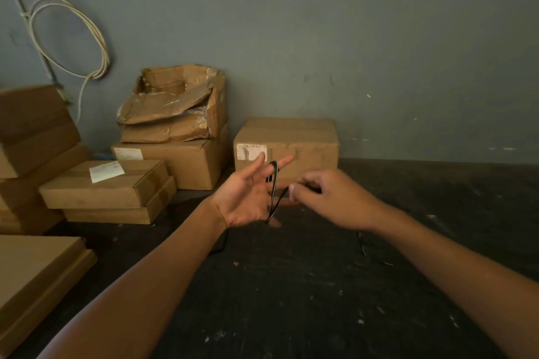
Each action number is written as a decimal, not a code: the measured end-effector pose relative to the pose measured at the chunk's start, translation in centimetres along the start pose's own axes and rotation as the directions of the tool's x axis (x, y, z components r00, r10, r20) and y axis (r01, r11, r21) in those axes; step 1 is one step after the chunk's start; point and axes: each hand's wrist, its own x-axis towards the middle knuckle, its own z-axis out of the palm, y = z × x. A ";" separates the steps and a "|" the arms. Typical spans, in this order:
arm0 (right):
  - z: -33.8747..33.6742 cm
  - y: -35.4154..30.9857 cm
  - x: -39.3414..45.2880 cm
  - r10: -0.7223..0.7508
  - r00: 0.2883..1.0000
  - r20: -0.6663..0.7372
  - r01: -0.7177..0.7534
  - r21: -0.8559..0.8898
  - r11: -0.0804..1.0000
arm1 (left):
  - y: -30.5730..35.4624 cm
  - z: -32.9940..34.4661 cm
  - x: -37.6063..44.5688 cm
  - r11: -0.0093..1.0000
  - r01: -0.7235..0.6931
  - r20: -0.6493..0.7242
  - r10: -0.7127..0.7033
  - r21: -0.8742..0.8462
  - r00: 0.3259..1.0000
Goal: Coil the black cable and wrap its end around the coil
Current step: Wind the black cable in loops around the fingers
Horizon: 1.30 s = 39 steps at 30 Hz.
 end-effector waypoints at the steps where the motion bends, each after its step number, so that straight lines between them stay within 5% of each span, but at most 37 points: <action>1: -1.1 -0.2 0.4 -0.010 1.000 -0.008 0.010 -0.042 0.999 | -0.4 -0.1 -0.1 0.999 0.024 -0.010 -0.024 0.026 1.000; 6: -4.5 -0.8 2.4 -0.075 0.997 0.011 0.074 -0.348 0.935 | -1.9 0.1 -0.4 0.993 0.107 0.016 -0.108 0.052 0.994; 16: -4.8 0.4 3.9 -0.165 0.985 -0.046 0.132 -0.411 0.902 | -2.2 2.6 -0.5 0.972 0.177 0.139 -0.199 0.157 0.970; 30: -4.4 7.0 3.8 -0.078 0.990 -0.116 0.086 0.062 0.994 | 0.6 4.5 -1.1 0.996 0.036 0.312 -0.059 0.079 0.948; 39: 4.7 10.2 1.3 0.045 0.989 -0.139 -0.012 0.231 0.973 | 2.6 5.3 0.1 0.999 -0.041 0.355 0.025 0.035 0.935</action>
